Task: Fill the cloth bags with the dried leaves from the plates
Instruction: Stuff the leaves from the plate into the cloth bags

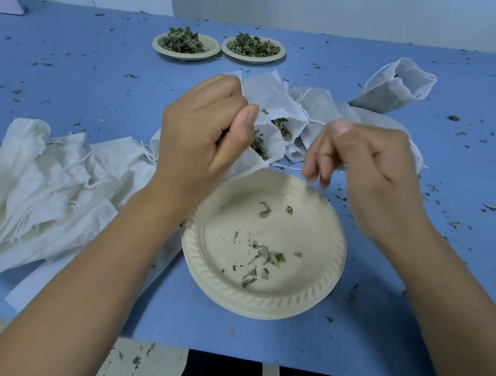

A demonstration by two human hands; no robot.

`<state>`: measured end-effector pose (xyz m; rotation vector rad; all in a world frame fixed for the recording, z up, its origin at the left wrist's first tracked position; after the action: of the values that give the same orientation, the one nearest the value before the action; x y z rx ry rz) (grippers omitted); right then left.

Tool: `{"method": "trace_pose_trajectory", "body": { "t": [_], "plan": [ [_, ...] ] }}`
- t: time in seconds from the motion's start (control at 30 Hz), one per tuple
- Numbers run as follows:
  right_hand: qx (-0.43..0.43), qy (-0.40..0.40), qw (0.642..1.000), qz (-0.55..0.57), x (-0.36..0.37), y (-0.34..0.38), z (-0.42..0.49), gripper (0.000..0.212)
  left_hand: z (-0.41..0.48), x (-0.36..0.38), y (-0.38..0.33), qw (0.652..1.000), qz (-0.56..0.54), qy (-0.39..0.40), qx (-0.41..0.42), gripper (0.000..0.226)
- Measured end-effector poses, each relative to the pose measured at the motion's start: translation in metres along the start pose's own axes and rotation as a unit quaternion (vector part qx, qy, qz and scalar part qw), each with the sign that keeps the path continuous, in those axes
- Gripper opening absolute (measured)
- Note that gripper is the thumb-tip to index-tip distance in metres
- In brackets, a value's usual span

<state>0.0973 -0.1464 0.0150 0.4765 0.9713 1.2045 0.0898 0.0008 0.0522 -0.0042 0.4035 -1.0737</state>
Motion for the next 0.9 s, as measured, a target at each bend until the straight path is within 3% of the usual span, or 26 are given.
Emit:
{"method": "trace_pose_trajectory", "body": {
  "t": [0.07, 0.13, 0.17, 0.23, 0.3, 0.4, 0.47, 0.57, 0.63, 0.73, 0.83, 0.9],
  "plan": [
    [0.045, 0.099, 0.983, -0.146, 0.018, -0.018, -0.003, 0.051, -0.001, 0.002, 0.0, 1.0, -0.002, 0.003, -0.001, 0.042],
    [0.047, 0.23, 0.939, -0.252, 0.046, -0.025, -0.012, 0.055, -0.001, 0.002, 0.0, 1.0, -0.004, 0.007, -0.002, 0.042],
    [0.047, 0.274, 0.926, -0.254, 0.055, -0.026, -0.017, 0.054, -0.001, 0.002, 0.001, 1.0, -0.005, 0.008, -0.002, 0.042],
    [0.104, 0.321, 0.932, -0.132, 0.065, -0.026, -0.026, 0.047, 0.0, 0.001, 0.0, 1.0, -0.004, 0.006, -0.002, 0.042],
    [0.141, 0.316, 0.938, -0.03, 0.065, -0.021, -0.029, 0.042, 0.0, 0.002, 0.0, 1.0, -0.004, 0.006, -0.001, 0.042],
    [0.067, 0.271, 0.953, -0.119, 0.056, -0.015, -0.018, 0.037, 0.0, 0.002, 0.0, 1.0, -0.006, 0.008, -0.002, 0.043],
    [0.067, 0.313, 0.938, -0.136, 0.065, -0.018, -0.023, 0.036, 0.0, 0.002, 0.0, 1.0, -0.006, 0.007, -0.003, 0.043],
    [0.13, 0.378, 0.916, -0.031, 0.079, -0.015, -0.04, 0.043, -0.001, 0.002, 0.001, 1.0, -0.005, 0.007, -0.004, 0.043],
    [0.138, 0.347, 0.928, 0.008, 0.074, -0.013, -0.036, 0.045, -0.001, 0.002, 0.001, 1.0, -0.006, 0.008, -0.006, 0.042],
    [0.093, 0.246, 0.964, -0.042, 0.053, -0.013, -0.017, 0.043, -0.001, 0.002, 0.001, 1.0, -0.007, 0.011, -0.006, 0.042],
    [0.108, 0.322, 0.939, -0.054, 0.07, -0.017, -0.029, 0.045, -0.001, 0.003, 0.0, 1.0, -0.009, 0.012, -0.006, 0.042],
    [0.136, 0.364, 0.921, -0.001, 0.079, -0.014, -0.04, 0.048, -0.001, 0.003, -0.001, 1.0, -0.009, 0.014, -0.008, 0.042]
  ]
}}
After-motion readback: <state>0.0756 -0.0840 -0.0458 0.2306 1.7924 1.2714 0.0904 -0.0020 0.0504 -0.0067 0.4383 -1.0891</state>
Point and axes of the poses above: each hand's wrist, its own z-axis towards the middle knuckle, its own x-axis out of the palm, y = z × x, the point moved 10 cm from there along z, towards the middle knuckle, and after that the axes turned 1 degree about -x, right-handed, at the moved point
